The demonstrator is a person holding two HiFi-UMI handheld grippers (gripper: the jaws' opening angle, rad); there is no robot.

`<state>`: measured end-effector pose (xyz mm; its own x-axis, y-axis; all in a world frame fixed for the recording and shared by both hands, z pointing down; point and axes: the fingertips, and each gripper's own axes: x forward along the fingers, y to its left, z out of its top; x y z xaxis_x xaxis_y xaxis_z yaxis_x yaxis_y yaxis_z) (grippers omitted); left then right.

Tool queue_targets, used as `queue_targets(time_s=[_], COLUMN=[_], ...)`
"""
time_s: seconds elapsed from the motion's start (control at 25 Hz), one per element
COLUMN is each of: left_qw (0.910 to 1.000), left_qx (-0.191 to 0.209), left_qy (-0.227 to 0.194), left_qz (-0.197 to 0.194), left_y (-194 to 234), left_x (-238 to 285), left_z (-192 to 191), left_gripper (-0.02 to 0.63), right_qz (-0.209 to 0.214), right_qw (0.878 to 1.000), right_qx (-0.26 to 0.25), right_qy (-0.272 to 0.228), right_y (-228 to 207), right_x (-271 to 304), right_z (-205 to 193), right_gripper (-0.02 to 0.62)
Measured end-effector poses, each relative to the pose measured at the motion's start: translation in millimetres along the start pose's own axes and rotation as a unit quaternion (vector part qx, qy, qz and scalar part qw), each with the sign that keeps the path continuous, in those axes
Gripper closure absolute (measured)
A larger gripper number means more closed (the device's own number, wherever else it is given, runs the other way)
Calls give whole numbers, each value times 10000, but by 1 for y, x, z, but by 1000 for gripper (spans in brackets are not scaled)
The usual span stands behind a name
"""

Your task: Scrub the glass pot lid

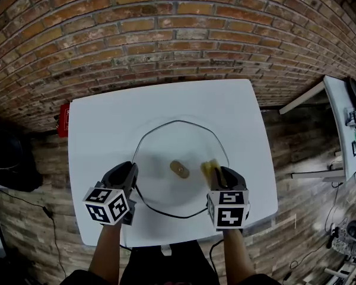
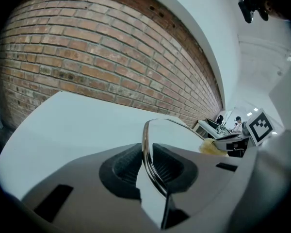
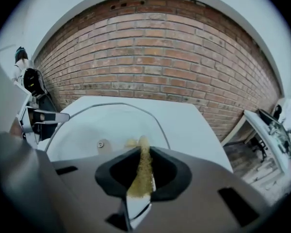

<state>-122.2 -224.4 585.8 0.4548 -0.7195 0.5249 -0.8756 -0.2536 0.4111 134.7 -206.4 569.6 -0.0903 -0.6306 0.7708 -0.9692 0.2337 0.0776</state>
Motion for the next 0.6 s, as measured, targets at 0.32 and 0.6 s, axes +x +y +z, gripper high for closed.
queue_targets(time_s=[0.32, 0.6], left_qw=[9999, 9966], left_qx=[111, 548], left_qy=[-122, -600], left_qz=[38, 119], left_y=[3, -3], left_x=[-5, -31], left_z=[10, 57], left_gripper=[534, 534], right_qz=[198, 327], right_qw=[9976, 9899], right_qx=[88, 361], right_qy=[-663, -1331], right_y=[13, 14], right_x=[-9, -26], right_z=[18, 48], right_gripper=[537, 537])
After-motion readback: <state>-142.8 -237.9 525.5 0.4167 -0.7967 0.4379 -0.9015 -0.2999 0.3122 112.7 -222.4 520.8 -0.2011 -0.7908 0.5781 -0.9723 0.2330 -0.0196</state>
